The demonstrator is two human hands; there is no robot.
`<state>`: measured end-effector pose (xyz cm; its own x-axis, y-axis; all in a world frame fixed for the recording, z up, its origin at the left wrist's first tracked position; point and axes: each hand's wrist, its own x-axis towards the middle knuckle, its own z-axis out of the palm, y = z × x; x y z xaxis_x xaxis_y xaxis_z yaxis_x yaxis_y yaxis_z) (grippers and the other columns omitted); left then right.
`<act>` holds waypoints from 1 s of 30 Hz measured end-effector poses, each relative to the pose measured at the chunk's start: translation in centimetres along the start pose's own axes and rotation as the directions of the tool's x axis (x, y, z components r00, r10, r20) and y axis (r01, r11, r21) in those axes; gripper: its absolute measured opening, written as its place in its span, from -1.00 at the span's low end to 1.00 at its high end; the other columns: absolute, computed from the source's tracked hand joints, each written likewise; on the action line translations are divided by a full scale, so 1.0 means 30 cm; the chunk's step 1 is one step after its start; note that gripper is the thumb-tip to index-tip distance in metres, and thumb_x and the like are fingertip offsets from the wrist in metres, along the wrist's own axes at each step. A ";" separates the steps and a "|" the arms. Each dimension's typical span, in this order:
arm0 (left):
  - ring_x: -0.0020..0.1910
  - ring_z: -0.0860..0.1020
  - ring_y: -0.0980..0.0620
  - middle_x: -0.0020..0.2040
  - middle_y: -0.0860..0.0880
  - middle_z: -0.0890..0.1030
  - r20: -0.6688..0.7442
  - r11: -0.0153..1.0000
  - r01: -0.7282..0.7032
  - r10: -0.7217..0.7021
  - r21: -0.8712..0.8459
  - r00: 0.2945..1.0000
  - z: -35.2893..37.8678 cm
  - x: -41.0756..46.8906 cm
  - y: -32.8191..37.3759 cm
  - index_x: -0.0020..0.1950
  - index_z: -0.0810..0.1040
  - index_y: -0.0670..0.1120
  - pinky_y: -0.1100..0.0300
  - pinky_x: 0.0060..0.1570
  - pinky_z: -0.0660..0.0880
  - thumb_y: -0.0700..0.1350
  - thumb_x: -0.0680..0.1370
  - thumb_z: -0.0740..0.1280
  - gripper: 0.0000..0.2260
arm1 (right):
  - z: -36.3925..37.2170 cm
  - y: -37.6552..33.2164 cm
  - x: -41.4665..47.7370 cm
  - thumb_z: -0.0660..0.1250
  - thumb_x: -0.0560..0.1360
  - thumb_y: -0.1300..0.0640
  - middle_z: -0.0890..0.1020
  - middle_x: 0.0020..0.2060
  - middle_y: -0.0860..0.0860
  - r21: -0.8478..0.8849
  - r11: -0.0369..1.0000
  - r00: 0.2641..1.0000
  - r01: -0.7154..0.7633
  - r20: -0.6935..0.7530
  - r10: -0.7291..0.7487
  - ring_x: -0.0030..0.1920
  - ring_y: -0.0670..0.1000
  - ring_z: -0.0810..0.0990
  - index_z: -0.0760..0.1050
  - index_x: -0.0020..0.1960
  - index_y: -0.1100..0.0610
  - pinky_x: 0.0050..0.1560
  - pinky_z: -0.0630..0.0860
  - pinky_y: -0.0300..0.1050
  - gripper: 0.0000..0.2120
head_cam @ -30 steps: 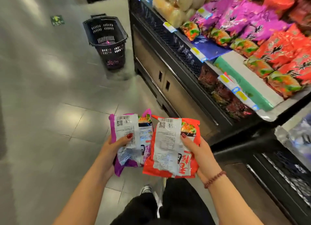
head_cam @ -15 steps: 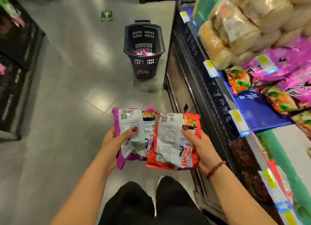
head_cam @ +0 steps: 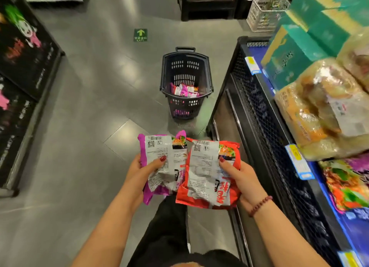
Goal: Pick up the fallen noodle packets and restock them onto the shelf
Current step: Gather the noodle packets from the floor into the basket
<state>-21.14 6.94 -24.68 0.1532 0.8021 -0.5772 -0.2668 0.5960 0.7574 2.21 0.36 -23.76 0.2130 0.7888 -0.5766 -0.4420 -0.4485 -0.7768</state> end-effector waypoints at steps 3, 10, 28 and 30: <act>-0.01 0.66 -0.25 0.07 -0.23 0.67 -0.002 0.999 0.032 -0.032 -0.010 0.999 -0.011 0.165 0.138 0.25 0.45 -0.17 -0.14 -0.13 0.64 -0.25 0.36 0.46 -0.52 | 0.110 -0.093 0.146 0.42 0.37 0.15 0.69 -0.01 0.21 -0.001 1.000 1.000 -0.001 -0.005 0.001 -0.01 0.20 0.68 0.56 0.13 0.27 -0.06 0.63 0.07 -0.64; 0.00 0.66 -0.27 0.07 -0.23 0.67 0.029 0.999 0.038 -0.038 0.001 0.999 0.009 0.474 0.393 0.24 0.42 -0.17 -0.21 -0.14 0.62 -0.24 0.34 0.47 -0.50 | 0.262 -0.252 0.445 0.47 0.28 0.16 0.67 0.00 0.25 0.029 1.000 0.996 -0.002 -0.088 0.005 0.01 0.26 0.66 0.51 0.16 0.29 0.08 0.57 0.23 -0.52; -0.01 0.67 -0.23 0.08 -0.23 0.67 -0.059 0.999 0.042 -0.042 -0.008 0.997 0.275 1.451 0.914 0.25 0.49 -0.16 -0.05 -0.22 0.64 -0.25 0.42 0.43 -0.59 | 0.471 -0.873 1.488 0.46 0.30 0.12 0.70 -0.08 0.19 -0.022 0.995 0.995 -0.096 -0.018 0.095 -0.11 0.16 0.70 0.54 0.09 0.27 -0.13 0.61 0.04 -0.59; 0.01 0.66 -0.25 0.09 -0.23 0.66 -0.063 0.997 0.066 -0.067 -0.025 0.996 0.296 1.538 0.962 0.28 0.46 -0.16 -0.08 -0.19 0.64 -0.23 0.41 0.43 -0.55 | 0.487 -0.934 1.594 0.43 0.41 0.21 0.70 -0.08 0.20 -0.027 0.993 0.993 -0.111 -0.028 0.111 -0.11 0.17 0.70 0.53 0.12 0.27 -0.09 0.62 0.07 -0.69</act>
<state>-13.33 61.48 -26.75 0.1103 0.7560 -0.6452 -0.2802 0.6465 0.7096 12.06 56.79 -25.87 0.1869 0.7224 -0.6657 -0.4395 -0.5446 -0.7143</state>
